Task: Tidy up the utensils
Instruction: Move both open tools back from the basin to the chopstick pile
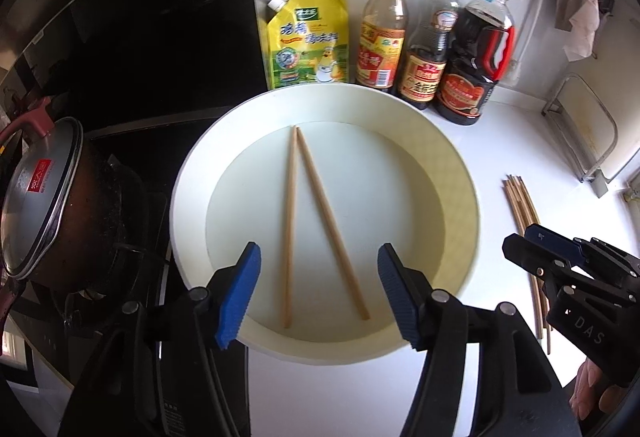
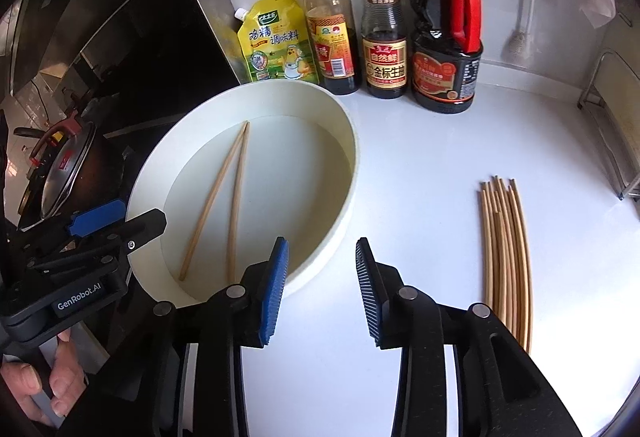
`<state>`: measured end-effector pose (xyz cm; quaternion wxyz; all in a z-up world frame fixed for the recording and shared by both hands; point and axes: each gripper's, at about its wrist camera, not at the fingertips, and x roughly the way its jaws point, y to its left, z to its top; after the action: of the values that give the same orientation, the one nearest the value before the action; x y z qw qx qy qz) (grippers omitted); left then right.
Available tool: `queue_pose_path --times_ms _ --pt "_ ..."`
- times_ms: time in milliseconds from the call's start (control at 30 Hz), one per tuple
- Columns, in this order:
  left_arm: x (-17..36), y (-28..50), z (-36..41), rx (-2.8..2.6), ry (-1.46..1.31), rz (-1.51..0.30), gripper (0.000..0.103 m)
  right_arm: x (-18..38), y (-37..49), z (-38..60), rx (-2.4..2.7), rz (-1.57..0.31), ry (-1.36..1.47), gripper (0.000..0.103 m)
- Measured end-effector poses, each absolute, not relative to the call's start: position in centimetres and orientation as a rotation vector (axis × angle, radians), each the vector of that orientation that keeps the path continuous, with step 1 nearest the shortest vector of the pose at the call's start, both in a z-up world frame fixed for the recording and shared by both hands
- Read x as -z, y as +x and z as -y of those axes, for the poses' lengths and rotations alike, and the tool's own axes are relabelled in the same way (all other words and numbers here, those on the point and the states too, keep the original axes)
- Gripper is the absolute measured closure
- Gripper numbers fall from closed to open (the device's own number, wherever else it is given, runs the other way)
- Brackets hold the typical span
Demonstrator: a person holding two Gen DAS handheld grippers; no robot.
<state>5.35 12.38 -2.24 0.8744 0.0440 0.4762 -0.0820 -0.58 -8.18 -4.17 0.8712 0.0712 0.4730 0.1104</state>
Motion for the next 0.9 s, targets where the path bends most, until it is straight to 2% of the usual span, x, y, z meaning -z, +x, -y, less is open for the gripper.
queue_pose_path --times_ms 567,767,900 --pt "3.5 1.5 -1.8 0.325 0.115 -1.032 0.04 5.3 -4.9 19.8 -0.062 -1.004 0.179 0.064" --pt "4.6 0.9 2.2 0.358 0.128 -1.048 0.035 6.5 -5.5 24.4 -0.001 -1.018 0.178 0.063" --pt "6.0 0.8 4.1 0.352 0.119 -1.063 0.028 8.2 -5.6 26.8 0.018 -1.028 0.173 0.059"
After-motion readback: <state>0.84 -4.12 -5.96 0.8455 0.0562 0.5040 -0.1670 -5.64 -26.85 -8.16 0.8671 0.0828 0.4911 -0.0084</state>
